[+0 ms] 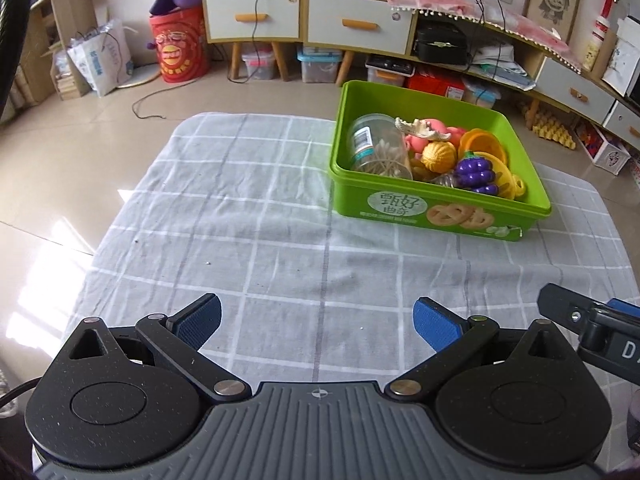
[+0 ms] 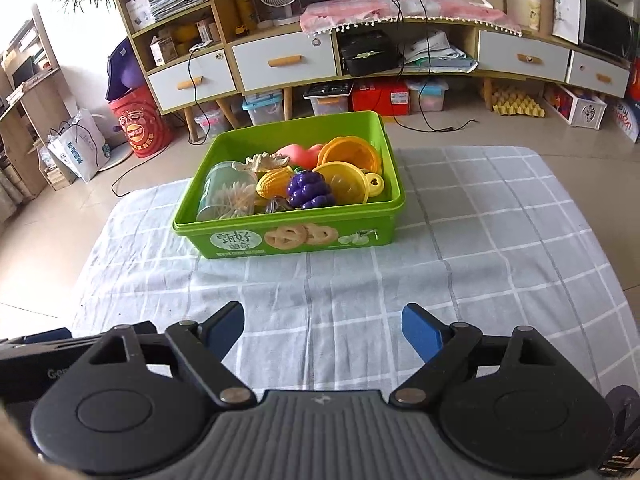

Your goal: Organize rigid objects

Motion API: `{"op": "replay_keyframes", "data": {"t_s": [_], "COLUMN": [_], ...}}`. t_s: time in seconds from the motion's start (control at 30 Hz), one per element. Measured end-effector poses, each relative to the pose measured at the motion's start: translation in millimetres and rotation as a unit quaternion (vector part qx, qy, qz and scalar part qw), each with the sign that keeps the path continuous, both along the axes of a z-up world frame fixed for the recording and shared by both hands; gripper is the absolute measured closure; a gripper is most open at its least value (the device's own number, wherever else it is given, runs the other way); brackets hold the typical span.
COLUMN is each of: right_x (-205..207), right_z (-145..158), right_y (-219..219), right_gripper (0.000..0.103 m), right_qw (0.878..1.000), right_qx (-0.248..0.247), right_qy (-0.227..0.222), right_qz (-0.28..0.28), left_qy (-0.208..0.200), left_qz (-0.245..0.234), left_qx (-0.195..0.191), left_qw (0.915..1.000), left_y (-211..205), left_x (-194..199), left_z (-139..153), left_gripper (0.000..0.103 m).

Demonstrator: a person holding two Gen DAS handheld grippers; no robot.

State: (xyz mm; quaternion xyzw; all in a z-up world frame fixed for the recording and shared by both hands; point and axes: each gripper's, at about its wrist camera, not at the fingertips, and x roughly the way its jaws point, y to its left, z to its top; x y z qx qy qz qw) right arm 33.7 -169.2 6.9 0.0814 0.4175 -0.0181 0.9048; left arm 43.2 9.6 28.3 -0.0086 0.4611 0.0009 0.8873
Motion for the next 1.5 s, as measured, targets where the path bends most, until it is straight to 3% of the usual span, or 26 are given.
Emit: {"op": "replay_keyframes", "data": {"t_s": [1.5], "right_x": [1.6], "right_z": [0.7], "right_y": [0.6], "right_gripper": [0.025], "right_qw": [1.000], "right_qx": [-0.017], "right_qy": [-0.004], "right_qz": [-0.005], "left_qy": [0.002], "left_qz": [-0.001], "left_qx": [0.006], "left_qw": [1.0000], "left_y": [-8.1], "left_x": [0.1], "left_z": [-0.9], "left_gripper": [0.002]}}
